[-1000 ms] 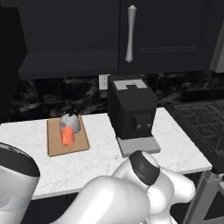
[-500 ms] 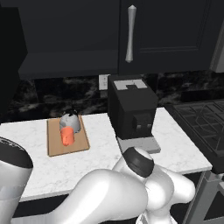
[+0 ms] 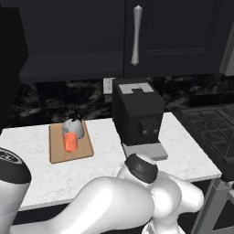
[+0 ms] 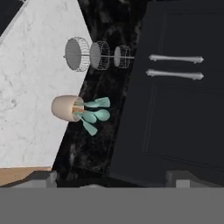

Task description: Pick the kettle from the counter and place it on the tray. Then pick the mug from the cabinet and place it on the tray. Then close the cabinet doors.

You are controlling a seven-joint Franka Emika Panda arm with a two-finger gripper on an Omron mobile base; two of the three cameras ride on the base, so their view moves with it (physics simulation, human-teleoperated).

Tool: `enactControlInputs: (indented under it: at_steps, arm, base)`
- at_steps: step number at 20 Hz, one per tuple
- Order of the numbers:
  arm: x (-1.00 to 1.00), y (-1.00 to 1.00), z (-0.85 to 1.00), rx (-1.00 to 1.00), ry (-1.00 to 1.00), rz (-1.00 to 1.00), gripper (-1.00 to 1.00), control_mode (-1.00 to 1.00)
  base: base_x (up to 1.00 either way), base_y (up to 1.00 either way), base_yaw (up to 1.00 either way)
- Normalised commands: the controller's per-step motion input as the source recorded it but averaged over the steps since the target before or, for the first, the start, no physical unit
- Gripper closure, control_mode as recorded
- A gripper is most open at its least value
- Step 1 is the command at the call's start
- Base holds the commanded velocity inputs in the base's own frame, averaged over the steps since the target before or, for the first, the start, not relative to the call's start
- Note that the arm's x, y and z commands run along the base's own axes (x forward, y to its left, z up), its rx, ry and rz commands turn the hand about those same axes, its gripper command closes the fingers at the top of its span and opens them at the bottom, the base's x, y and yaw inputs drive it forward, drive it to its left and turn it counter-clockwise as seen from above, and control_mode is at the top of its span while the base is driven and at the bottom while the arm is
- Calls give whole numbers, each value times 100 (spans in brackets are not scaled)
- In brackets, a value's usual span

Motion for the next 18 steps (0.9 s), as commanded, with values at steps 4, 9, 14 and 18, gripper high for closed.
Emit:
enactControlInputs:
  at_steps: [4,9,14,18]
  arm:
    - [25,-8,0,3,-6,-6,-100,-100]
    - [20,-26,0,1,-2,-12,-100,-100]
    - [7,-46,-1,0,-2,-20,-100,-100]
    - [19,-49,0,0,-3,-23,-100,-100]
  base:
    - [0,0,0]
    - [0,0,0]
    - [0,0,0]
    - [0,0,0]
